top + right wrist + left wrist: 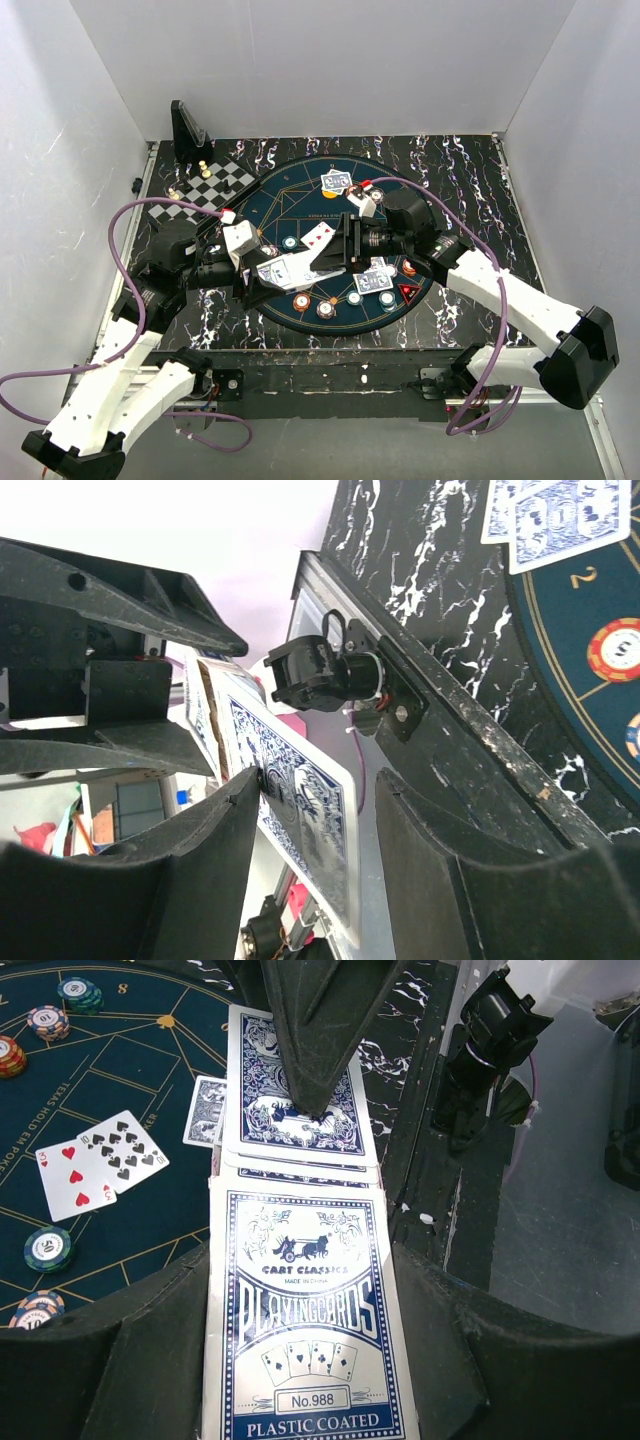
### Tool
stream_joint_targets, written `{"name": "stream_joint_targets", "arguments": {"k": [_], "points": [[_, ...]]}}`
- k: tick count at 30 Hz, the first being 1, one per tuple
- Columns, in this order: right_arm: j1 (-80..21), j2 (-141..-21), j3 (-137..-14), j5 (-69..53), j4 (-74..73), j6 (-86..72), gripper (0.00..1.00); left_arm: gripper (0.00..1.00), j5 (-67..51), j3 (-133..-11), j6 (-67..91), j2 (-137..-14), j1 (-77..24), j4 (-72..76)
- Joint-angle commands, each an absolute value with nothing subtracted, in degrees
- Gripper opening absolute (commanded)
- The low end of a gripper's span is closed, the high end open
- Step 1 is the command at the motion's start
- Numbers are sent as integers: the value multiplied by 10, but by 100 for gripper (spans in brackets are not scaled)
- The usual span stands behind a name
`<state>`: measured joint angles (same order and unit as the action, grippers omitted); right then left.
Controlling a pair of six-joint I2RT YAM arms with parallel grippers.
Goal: Distribute texas hold em gaming equipment
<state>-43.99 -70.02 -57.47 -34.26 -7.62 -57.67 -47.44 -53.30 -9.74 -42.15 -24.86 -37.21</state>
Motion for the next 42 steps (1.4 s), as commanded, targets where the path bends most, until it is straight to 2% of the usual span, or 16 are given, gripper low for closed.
{"name": "stream_joint_targets", "arguments": {"k": [1, 12, 25, 30, 34, 42], "points": [[-430, -675, -592, -322, -127, -540, 57, 0, -490, -561, -90, -409, -245, -342], [-423, -675, -635, -335, -134, -537, 53, 0, -492, -552, -66, -406, -245, -322], [-424, -696, -678, -345, -170, -521, 52, 0, -509, -505, 65, -400, -245, -209], [-424, -691, -691, -325, -215, -493, 54, 0, -512, -500, 81, -401, -243, -198], [-423, -684, -696, -319, -217, -489, 60, 0, -512, -491, 100, -400, -243, -186], [-424, -722, -744, -335, -210, -503, 60, 0, -514, -471, 133, -407, -243, -143]]}}
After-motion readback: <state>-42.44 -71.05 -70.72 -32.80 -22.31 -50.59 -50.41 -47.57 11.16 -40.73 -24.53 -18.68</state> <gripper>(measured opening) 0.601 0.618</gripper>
